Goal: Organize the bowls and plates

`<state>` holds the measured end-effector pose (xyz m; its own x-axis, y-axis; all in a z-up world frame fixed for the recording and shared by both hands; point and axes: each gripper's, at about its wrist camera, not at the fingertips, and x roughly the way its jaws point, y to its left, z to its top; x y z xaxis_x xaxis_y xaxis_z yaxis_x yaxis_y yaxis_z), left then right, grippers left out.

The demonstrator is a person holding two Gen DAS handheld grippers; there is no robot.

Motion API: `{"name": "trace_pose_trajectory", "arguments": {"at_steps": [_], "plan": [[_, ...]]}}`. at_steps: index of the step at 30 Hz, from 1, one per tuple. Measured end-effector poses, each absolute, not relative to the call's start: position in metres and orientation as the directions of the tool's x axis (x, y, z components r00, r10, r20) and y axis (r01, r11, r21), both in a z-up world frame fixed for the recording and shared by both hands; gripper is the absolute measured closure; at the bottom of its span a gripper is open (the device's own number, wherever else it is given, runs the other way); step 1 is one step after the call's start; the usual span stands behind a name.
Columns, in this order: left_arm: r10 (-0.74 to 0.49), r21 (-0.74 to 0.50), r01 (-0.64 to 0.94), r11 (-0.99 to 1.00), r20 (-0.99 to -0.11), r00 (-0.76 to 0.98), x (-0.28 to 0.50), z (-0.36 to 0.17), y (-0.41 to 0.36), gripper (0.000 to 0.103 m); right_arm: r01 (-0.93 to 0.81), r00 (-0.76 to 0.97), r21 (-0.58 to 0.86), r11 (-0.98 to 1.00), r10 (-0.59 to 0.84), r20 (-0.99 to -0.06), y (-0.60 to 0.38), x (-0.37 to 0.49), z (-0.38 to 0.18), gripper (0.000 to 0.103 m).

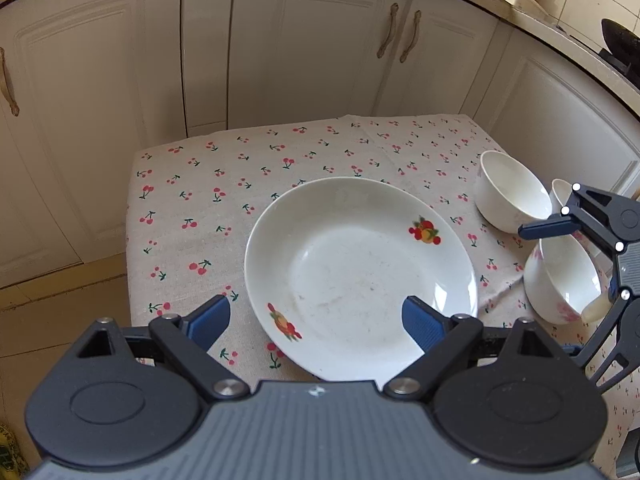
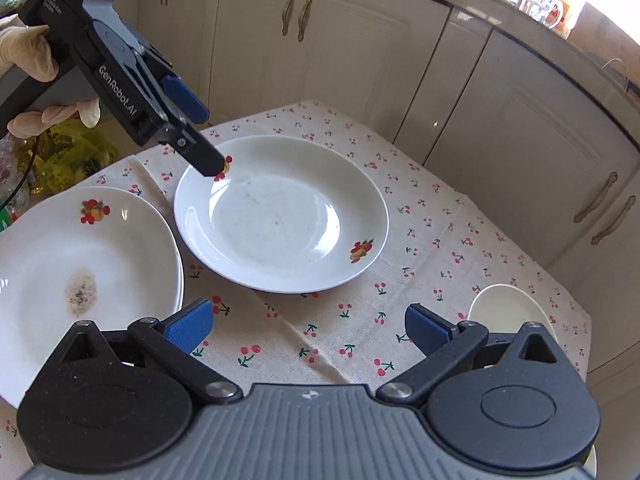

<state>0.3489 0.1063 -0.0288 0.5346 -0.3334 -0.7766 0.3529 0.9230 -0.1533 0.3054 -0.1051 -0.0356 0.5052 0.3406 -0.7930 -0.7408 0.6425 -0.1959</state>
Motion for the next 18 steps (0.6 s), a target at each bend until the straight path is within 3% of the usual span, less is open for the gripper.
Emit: {"name": "trace_pose_trajectory", "arguments": {"at_steps": [9,18], "plan": [[-0.346,-0.186,0.340,0.922,-0.789,0.508,0.380,-0.048,0.106,0.010,-0.776,0.340,-0.104,0.622,0.273,-0.900,-0.086,0.346,-0.058,0.000],[-0.375,-0.233,0.338,0.912,-0.808,0.454,0.396,-0.065,0.106,0.010,-0.780,0.234,-0.017,0.625,0.267,-0.935,-0.074,0.365,-0.073,0.000]]}}
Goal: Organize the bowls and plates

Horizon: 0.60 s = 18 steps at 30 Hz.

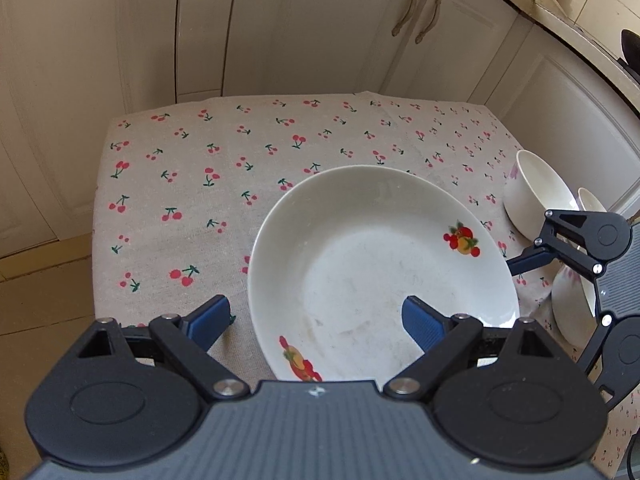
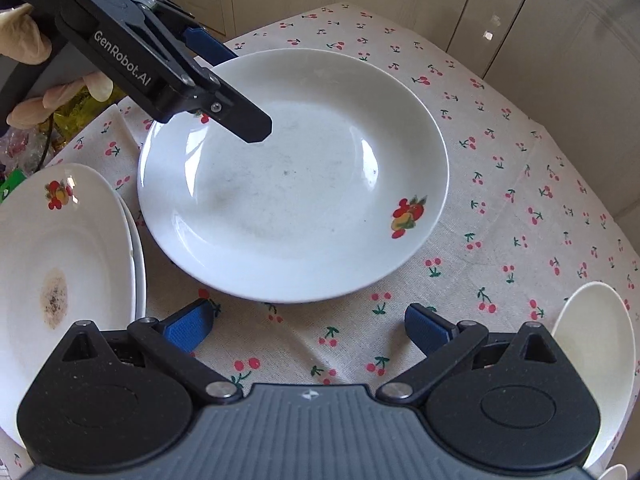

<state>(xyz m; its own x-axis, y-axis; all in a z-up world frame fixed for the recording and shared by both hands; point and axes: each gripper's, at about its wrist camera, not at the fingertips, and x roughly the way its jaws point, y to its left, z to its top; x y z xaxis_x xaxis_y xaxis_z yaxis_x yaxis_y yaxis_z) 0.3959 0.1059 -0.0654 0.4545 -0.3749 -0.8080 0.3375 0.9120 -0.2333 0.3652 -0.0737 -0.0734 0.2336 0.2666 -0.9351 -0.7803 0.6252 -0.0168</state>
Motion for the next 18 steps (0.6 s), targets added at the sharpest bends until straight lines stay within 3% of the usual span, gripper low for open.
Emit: {"name": "trace_pose_trajectory", "arguments": {"at_steps": [18], "plan": [[-0.441,-0.276,0.396,0.876,-0.791,0.424,0.413,-0.061,0.096,0.009,-0.808,0.263,-0.011,0.588,0.344,-0.901,-0.072,0.367,-0.076,0.000]]}}
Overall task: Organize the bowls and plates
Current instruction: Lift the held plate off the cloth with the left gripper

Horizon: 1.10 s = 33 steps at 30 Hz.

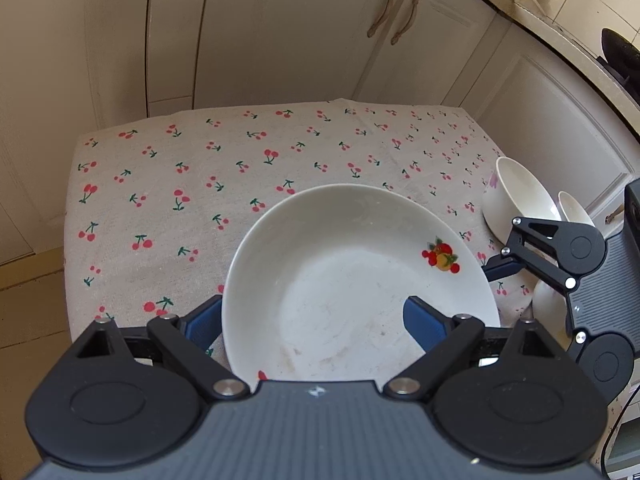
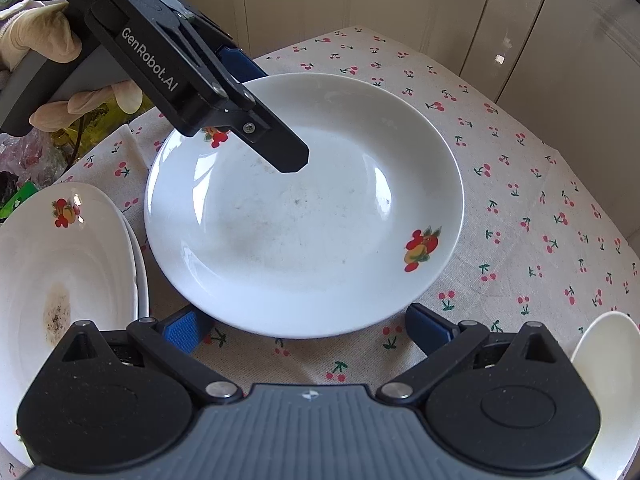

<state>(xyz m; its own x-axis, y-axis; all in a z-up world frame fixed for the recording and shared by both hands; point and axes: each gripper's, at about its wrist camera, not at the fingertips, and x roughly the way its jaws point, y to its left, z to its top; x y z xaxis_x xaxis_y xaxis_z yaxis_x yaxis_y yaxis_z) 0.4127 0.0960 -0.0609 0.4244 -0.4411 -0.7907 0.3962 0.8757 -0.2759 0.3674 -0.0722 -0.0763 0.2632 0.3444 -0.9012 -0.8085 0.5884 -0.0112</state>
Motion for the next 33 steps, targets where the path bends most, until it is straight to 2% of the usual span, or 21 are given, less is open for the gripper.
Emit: {"name": "trace_pose_trajectory", "arguments": {"at_steps": [10,21,33], "plan": [[-0.470,-0.302,0.417,0.857,-0.790,0.393,0.420,-0.064,0.097,0.010,-0.830,0.257,-0.011,0.558,0.364,-0.895,-0.067,0.371,-0.077,0.000],[-0.439,-0.259,0.428,0.866,-0.803,0.403,0.422,-0.069,0.092,0.009,-0.825,0.328,-0.035,0.563,0.428,-0.842,-0.070,0.362,-0.066,0.000],[-0.444,-0.261,0.427,0.866,-0.796,0.412,0.420,-0.068,0.094,0.008,-0.820,0.346,-0.045,0.571,0.431,-0.834,-0.071,0.361,-0.067,0.000]]}}
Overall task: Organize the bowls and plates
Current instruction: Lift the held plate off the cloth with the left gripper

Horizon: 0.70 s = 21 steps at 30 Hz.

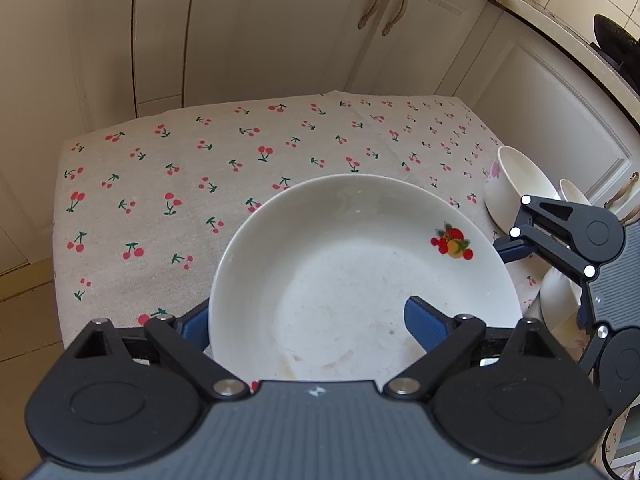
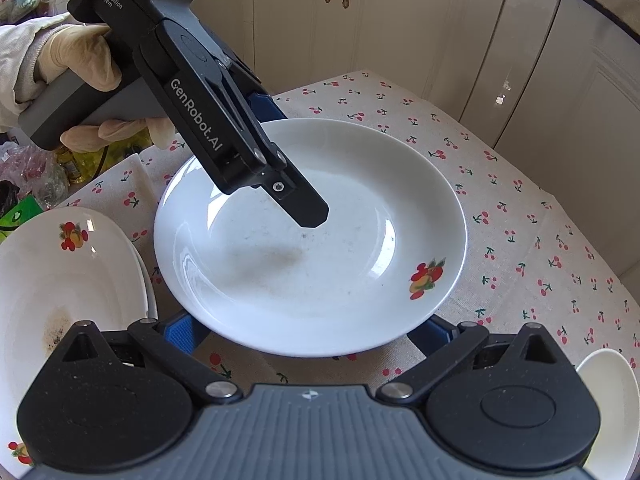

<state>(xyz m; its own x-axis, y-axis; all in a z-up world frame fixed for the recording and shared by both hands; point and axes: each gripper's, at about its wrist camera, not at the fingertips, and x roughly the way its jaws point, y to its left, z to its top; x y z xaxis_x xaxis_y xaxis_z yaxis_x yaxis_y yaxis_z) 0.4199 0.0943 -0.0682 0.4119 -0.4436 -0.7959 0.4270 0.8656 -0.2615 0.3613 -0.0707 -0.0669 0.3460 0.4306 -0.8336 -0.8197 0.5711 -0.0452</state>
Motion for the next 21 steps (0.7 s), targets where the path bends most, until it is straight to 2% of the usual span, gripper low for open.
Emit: {"name": "trace_pose_trajectory", "arguments": {"at_steps": [21], "plan": [[-0.427,-0.237,0.423,0.875,-0.789,0.441,0.411,-0.056,0.091,0.008,-0.818,0.384,-0.076,0.570,0.442,-0.811,-0.071,0.353,-0.055,0.000]]}}
